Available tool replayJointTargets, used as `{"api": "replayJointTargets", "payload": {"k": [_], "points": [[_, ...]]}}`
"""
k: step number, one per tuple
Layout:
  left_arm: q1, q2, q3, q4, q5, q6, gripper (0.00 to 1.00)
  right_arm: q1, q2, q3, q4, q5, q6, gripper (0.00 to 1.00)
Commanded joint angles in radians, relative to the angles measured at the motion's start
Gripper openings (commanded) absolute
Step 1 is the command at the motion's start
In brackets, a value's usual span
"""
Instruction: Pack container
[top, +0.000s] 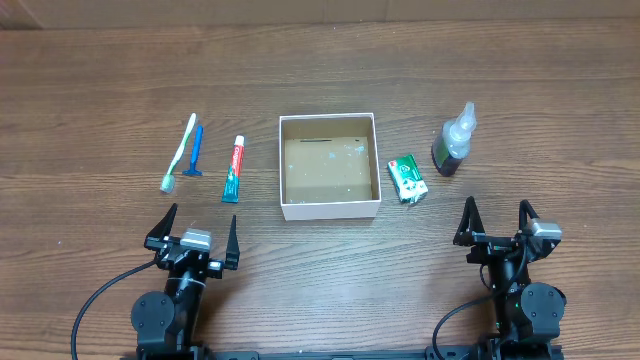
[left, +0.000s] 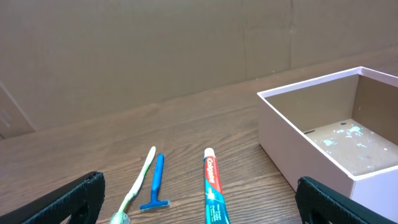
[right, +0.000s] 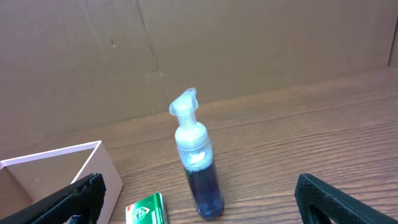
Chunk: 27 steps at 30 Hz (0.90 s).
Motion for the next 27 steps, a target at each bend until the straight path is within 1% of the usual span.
{"api": "replayJointTargets", "payload": {"k": [1,12,14,17,20,24,27], "points": [[0.006,-0.011,-0.003,0.000,-0.006,0.014,1.00,-0.003,-0.012,-0.011,0.006,0.010,0.005,1.00],[0.006,-0.011,-0.003,0.000,-0.006,0.014,1.00,-0.003,-0.012,-0.011,0.008,0.014,0.008,1.00],[0.006,-0.011,-0.003,0.000,-0.006,0.014,1.00,-0.002,-0.010,-0.011,0.005,-0.021,0.040,1.00],[0.006,-0.011,-0.003,0.000,-0.006,0.014,1.00,-0.003,-0.004,-0.010,0.013,-0.103,0.154,1.00],[0.006,-0.010,-0.003,0.000,-0.006,0.014,1.00,-0.003,-0.001,0.008,0.004,-0.264,0.166,1.00],[0.006,-0.010,-0.003,0.000,-0.006,0.014,1.00,-0.003,0.039,0.093,-0.077,-0.282,0.186,1.00],[0.006,-0.010,-0.003,0.000,-0.006,0.014,1.00,-0.003,0.130,0.209,-0.121,-0.281,0.170,1.00]]}}
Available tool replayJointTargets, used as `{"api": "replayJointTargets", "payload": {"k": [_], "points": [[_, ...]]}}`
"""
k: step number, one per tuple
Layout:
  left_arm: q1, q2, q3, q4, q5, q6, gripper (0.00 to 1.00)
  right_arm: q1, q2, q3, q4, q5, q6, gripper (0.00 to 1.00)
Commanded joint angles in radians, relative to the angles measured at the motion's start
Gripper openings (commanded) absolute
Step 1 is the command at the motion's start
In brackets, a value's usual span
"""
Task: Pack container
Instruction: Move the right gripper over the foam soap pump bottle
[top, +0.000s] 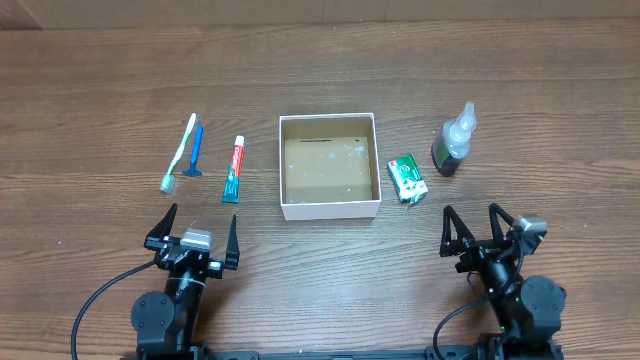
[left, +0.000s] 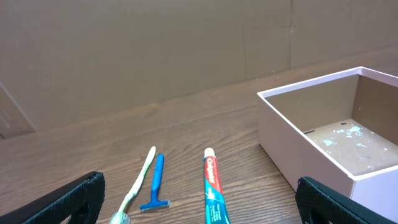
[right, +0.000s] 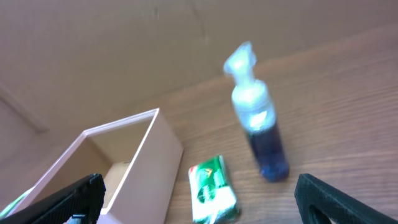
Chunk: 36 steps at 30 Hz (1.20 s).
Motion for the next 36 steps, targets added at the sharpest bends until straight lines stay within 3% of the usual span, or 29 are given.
{"api": "replayJointTargets", "payload": {"k": [1,7,12,16,19,26,31,36], "points": [[0.006,-0.010,-0.003,0.000,-0.006,0.014,1.00,-0.003,0.119,0.197,-0.026,-0.040,0.001,1.00],[0.006,-0.010,-0.003,0.000,-0.006,0.014,1.00,-0.003,0.523,0.596,-0.301,-0.019,-0.054,1.00],[0.006,-0.011,-0.003,0.000,-0.006,0.014,1.00,-0.003,0.948,1.049,-0.674,-0.018,-0.184,1.00],[0.006,-0.010,-0.003,0.000,-0.006,0.014,1.00,-0.003,1.251,1.369,-0.877,-0.019,-0.206,1.00],[0.006,-0.010,-0.003,0.000,-0.006,0.014,1.00,-0.003,1.371,1.450,-0.899,-0.019,-0.203,1.00],[0.006,-0.011,-0.003,0.000,-0.006,0.014,1.00,-0.004,1.546,1.449,-0.871,0.018,-0.277,0.99],[0.006,-0.010,-0.003,0.000,-0.006,0.014,1.00,-0.004,1.609,1.449,-0.839,0.030,-0.277,0.91],[0.006,-0.010,-0.003,0.000,-0.006,0.014,1.00,-0.004,1.662,1.449,-0.829,0.101,-0.277,0.89]]}}
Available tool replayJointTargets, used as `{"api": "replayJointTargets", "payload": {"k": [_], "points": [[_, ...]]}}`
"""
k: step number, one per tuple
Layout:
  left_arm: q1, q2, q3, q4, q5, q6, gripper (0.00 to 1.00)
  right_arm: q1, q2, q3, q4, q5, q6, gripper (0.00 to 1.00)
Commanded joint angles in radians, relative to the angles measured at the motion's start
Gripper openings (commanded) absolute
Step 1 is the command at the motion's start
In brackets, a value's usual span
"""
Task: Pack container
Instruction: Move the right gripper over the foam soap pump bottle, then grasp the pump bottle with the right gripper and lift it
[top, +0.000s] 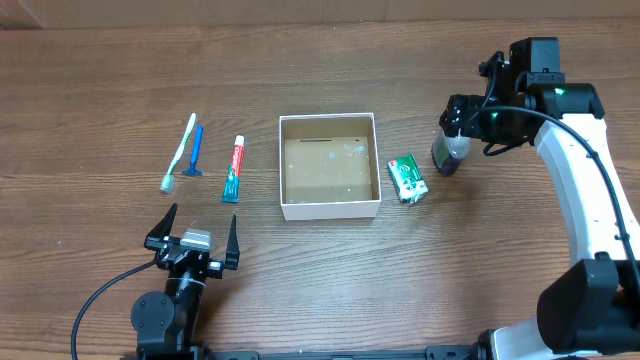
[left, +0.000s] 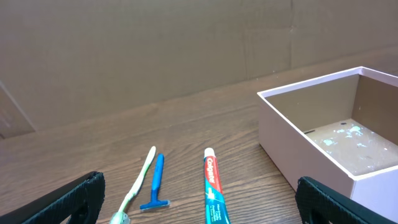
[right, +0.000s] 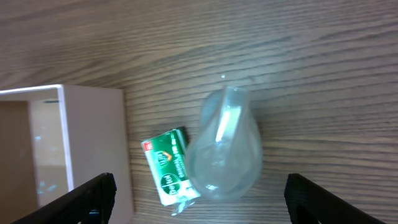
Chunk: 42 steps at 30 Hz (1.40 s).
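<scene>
An open white box (top: 329, 166) sits mid-table. To its left lie a toothpaste tube (top: 233, 169), a blue razor (top: 197, 151) and a toothbrush (top: 180, 151). To its right lie a green soap packet (top: 407, 178) and a clear pump bottle of dark liquid (top: 450, 147). My right gripper (top: 468, 115) hovers open directly above the bottle, looking down on its cap (right: 225, 145), fingers (right: 93, 198) wide on either side. My left gripper (top: 196, 240) rests open near the front edge, facing the toothpaste (left: 213, 188).
A cardboard wall (left: 155, 43) backs the wooden table (top: 100, 80). The right arm's white links (top: 590, 190) stretch along the table's right side.
My right arm has lifted from its rest near the front edge and reached out; its open gripper is now above the pump bottle, looking straight down. The left arm is unchanged.
Both grippers rested open at the front edge, the right one facing the bottle. Then the right gripper had turned left toward the box and soap. Now it hangs open over the bottle. No object has moved.
</scene>
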Motion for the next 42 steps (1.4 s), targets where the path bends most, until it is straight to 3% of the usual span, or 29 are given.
{"api": "replayJointTargets", "payload": {"k": [1,8,17,25,32,42], "points": [[0.006,-0.010,-0.003,0.000,-0.006,0.014,1.00,-0.003,0.042,0.021,0.008,0.076,-0.013,0.89],[0.006,-0.010,-0.003,0.000,-0.006,0.014,1.00,-0.003,0.088,0.021,0.051,0.096,-0.017,0.82],[0.006,-0.010,-0.003,0.000,-0.006,0.014,1.00,-0.002,0.090,0.021,0.109,0.092,-0.017,0.52],[0.006,-0.010,-0.003,0.000,-0.006,0.014,1.00,0.006,0.090,0.021,0.141,0.092,-0.017,0.20],[0.006,-0.010,-0.003,0.000,-0.006,0.014,1.00,0.012,0.090,0.021,0.138,0.092,-0.017,0.13],[0.006,-0.010,-0.003,0.000,-0.006,0.014,1.00,0.017,0.030,0.119,0.076,0.092,-0.017,0.10]]}}
